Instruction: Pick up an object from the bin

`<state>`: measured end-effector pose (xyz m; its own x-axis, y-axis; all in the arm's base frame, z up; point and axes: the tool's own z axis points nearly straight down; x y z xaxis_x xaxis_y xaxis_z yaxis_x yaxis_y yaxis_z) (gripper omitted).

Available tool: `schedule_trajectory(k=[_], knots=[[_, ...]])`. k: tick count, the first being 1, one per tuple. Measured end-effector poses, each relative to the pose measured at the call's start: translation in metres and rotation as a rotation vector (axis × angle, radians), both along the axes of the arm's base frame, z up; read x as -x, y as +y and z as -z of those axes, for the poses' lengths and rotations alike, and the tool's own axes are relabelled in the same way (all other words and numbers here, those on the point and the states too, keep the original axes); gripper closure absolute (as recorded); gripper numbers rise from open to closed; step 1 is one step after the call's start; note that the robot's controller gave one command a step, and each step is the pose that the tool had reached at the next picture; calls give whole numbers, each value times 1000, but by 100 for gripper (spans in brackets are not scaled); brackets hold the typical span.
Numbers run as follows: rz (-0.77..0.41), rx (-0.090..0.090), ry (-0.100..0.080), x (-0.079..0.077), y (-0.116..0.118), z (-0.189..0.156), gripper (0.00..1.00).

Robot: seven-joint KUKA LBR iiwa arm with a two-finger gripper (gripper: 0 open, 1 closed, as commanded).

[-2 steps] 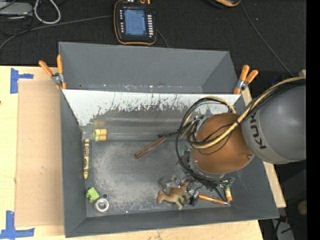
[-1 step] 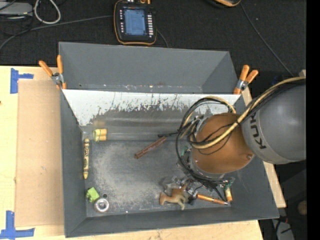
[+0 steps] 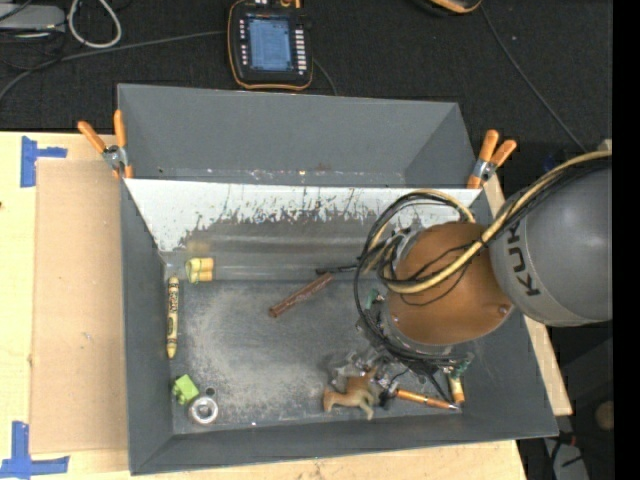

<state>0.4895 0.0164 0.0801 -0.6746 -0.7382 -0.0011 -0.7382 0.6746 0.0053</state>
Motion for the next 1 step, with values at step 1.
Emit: schedule_trajectory(k=[1], knots=[[3,-1,-2,-1,1,-17,100]])
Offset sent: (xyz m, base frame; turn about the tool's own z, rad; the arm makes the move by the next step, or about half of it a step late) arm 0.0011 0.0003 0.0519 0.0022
